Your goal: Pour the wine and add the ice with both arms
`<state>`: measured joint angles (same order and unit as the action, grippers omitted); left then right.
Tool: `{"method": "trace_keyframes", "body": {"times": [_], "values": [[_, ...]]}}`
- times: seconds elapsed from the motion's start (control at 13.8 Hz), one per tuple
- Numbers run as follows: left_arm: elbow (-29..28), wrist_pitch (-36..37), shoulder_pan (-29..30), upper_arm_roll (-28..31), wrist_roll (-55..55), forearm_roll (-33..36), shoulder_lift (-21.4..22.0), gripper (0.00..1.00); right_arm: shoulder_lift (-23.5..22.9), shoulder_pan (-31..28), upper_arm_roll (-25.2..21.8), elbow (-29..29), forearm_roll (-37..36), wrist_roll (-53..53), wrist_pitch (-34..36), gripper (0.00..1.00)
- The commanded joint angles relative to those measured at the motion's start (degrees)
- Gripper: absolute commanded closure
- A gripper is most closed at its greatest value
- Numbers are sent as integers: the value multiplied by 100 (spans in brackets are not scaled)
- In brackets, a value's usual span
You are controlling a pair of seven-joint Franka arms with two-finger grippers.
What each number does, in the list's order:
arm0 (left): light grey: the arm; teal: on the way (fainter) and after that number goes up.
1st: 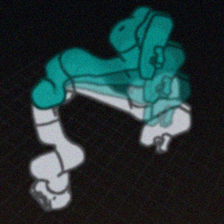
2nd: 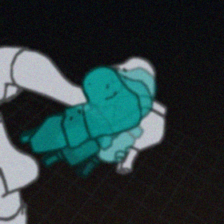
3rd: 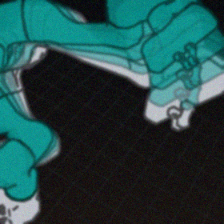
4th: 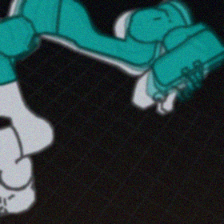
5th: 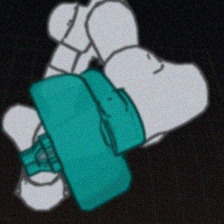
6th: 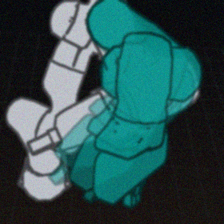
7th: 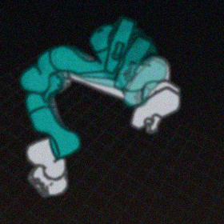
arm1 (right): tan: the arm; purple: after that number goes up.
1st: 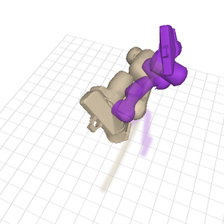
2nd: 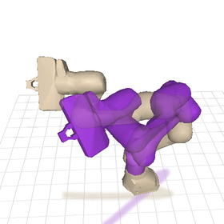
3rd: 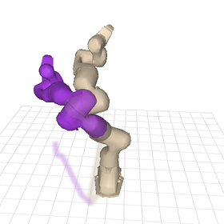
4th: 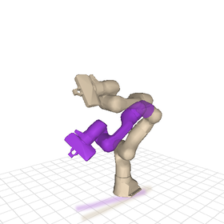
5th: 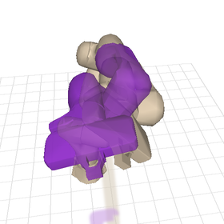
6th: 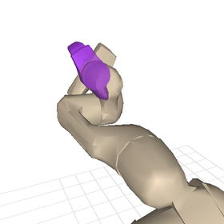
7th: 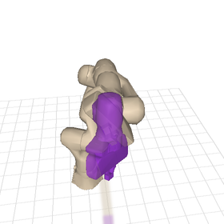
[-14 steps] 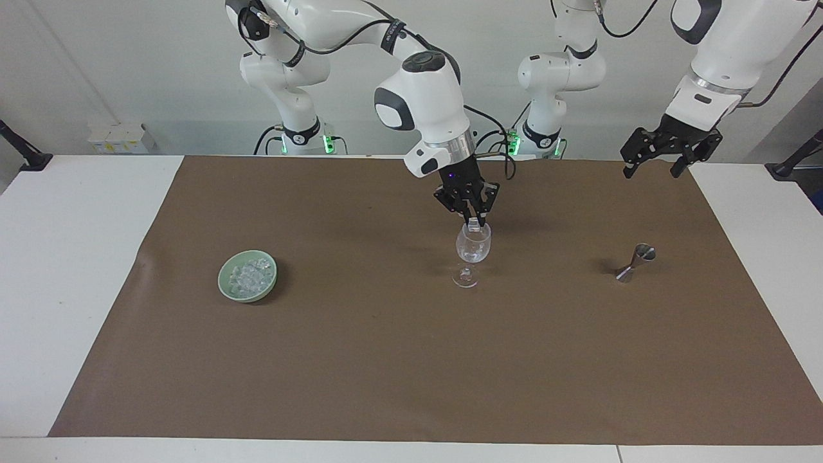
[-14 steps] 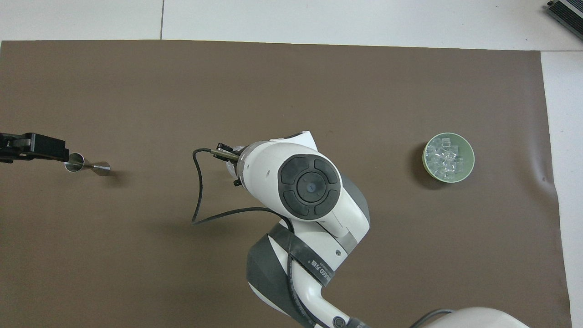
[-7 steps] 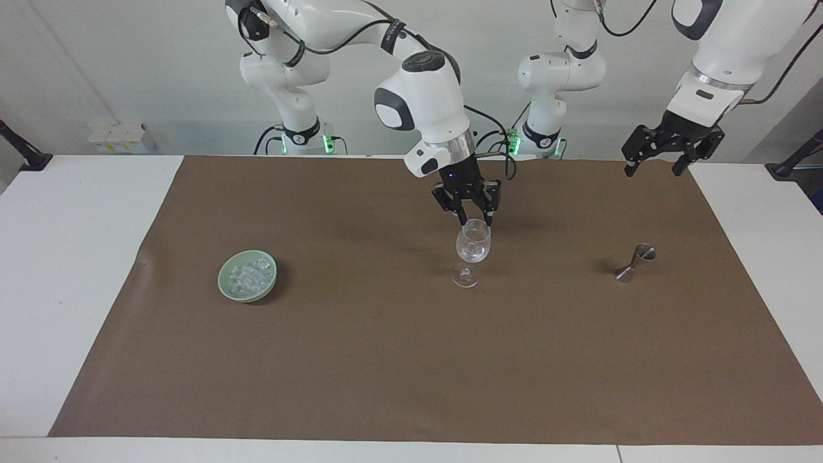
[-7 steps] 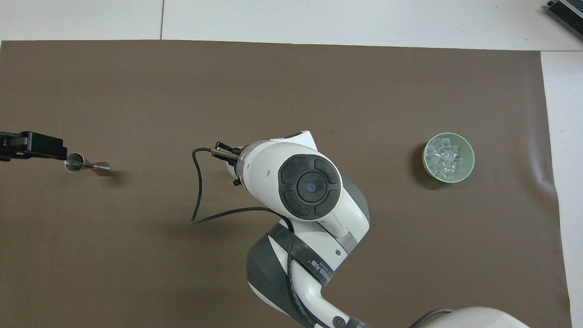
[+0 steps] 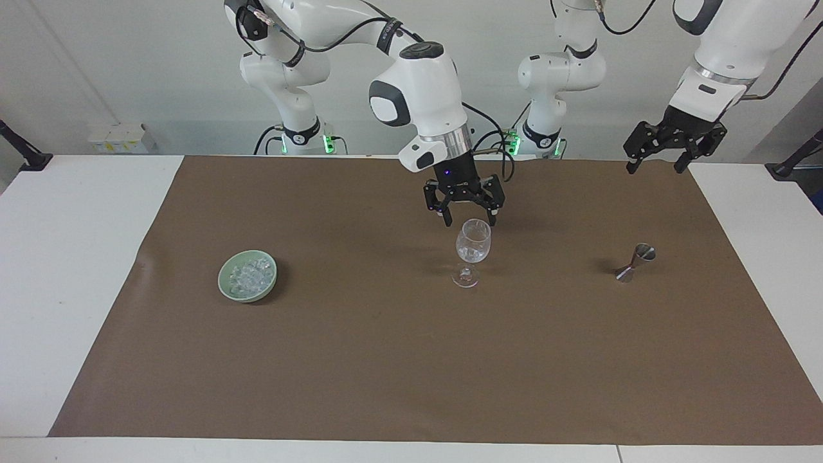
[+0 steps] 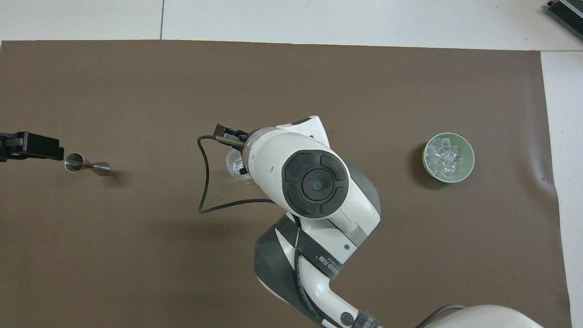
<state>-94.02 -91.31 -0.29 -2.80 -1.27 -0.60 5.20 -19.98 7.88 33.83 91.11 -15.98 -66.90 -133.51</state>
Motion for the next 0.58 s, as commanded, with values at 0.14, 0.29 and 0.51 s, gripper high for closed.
{"method": "trace_keyframes", "body": {"times": [0.14,0.29,0.51], "values": [[-257,-264,-68,122,83,42,34,0,477,-32,-604,-40,-327,676,817,0],[-310,-317,-68,113,83,42,34,0,714,-40,-929,-40,-327,1064,1194,0],[-284,-291,-68,78,57,42,34,0,1022,-41,-1430,-40,-187,1836,1757,0]]}}
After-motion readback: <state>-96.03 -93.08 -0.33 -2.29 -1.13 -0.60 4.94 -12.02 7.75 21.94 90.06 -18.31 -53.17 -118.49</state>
